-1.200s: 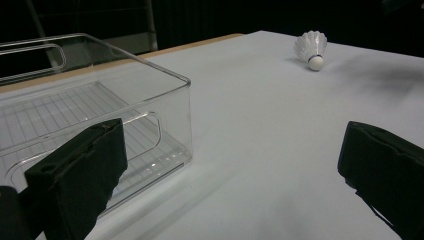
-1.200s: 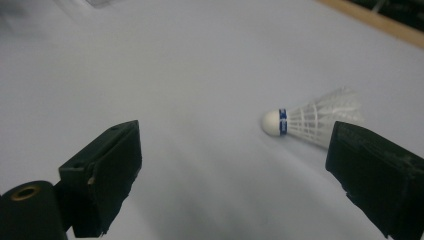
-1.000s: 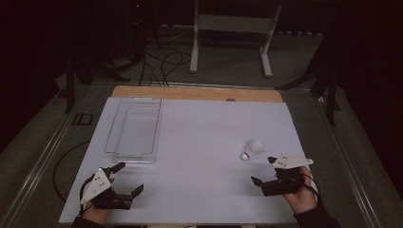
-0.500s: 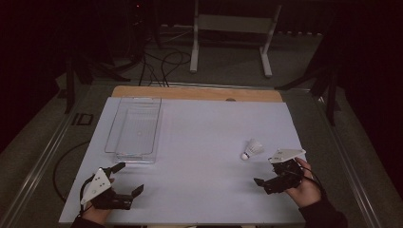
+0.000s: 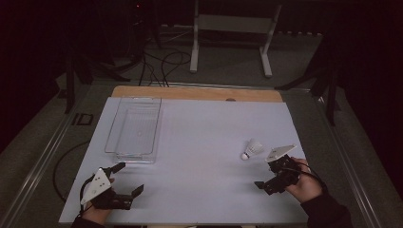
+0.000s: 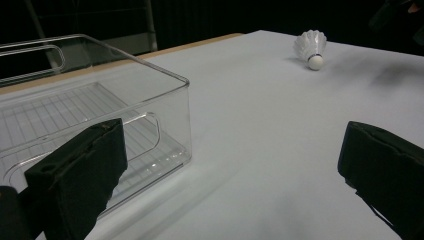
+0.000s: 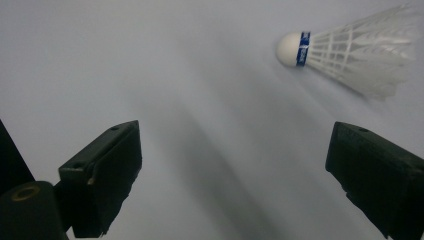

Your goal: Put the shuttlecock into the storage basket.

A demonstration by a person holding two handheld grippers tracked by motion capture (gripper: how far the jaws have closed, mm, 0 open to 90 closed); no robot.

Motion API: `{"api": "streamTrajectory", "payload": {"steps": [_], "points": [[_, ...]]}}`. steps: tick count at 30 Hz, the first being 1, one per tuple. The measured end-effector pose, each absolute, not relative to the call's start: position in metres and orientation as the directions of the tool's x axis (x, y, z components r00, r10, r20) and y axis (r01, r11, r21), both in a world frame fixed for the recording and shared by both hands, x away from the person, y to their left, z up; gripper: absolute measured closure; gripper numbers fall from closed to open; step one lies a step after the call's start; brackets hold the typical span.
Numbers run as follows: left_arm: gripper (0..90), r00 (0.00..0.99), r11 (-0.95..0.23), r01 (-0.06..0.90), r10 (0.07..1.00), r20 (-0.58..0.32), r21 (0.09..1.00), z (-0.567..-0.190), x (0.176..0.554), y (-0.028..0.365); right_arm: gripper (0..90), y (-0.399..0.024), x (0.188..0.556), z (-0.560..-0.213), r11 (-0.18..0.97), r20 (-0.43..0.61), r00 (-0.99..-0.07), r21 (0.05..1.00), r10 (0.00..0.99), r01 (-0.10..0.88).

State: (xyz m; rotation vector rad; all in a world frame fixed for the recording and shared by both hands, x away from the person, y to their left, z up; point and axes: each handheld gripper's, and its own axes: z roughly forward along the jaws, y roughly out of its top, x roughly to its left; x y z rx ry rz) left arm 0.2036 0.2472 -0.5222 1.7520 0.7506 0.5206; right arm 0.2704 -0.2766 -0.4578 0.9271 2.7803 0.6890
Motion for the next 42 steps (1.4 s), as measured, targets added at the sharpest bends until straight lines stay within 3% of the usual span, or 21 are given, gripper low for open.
{"api": "streamTrajectory", "payload": {"steps": [22,31,34,42], "points": [[0.1,0.708,-0.192,0.226,0.706,-0.026,0.955,-0.523,0.204,0.247,8.0,-0.286,0.286,-0.455,0.722,0.099,-0.8,0.374,0.592,0.582],[0.1,0.708,-0.191,0.228,0.705,-0.028,0.955,-0.523,0.204,0.247,8.9,-0.29,0.296,-0.451,0.739,0.069,-0.804,0.353,0.59,0.573],[0.1,0.707,-0.188,0.228,0.707,-0.03,0.955,-0.523,0.204,0.247,9.9,-0.291,0.301,-0.451,0.732,0.12,-0.81,0.368,0.574,0.573],[0.1,0.706,-0.188,0.23,0.707,-0.03,0.955,-0.523,0.204,0.247,9.3,-0.288,0.306,-0.455,0.773,0.126,-0.833,0.319,0.539,0.549]]}}
